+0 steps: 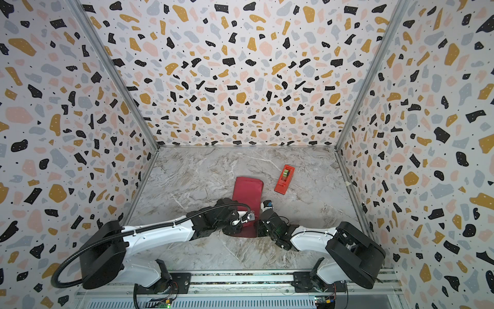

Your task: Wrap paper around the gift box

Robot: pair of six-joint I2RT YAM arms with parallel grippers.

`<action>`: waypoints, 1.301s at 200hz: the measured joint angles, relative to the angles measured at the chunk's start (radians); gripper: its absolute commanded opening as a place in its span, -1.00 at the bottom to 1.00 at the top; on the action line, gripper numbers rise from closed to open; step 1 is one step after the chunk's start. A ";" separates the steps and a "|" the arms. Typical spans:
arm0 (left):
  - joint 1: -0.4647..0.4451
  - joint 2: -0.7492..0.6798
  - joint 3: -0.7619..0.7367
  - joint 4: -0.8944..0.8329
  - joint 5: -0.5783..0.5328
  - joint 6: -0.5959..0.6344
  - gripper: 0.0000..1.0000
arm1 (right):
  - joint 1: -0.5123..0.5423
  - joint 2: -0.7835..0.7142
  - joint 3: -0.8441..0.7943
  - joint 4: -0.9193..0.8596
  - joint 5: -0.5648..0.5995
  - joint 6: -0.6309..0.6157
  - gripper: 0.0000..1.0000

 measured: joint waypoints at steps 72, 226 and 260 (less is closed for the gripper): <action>0.098 -0.228 -0.233 0.119 0.021 -0.605 0.72 | 0.000 0.000 0.000 0.000 0.007 -0.001 -0.34; 0.105 -0.024 -0.322 0.337 0.037 -1.033 -0.15 | 0.000 0.000 0.000 0.000 0.009 -0.004 -0.39; 0.105 0.004 -0.325 0.382 0.011 -1.078 -0.16 | 0.000 0.000 0.000 0.000 0.010 -0.005 -0.39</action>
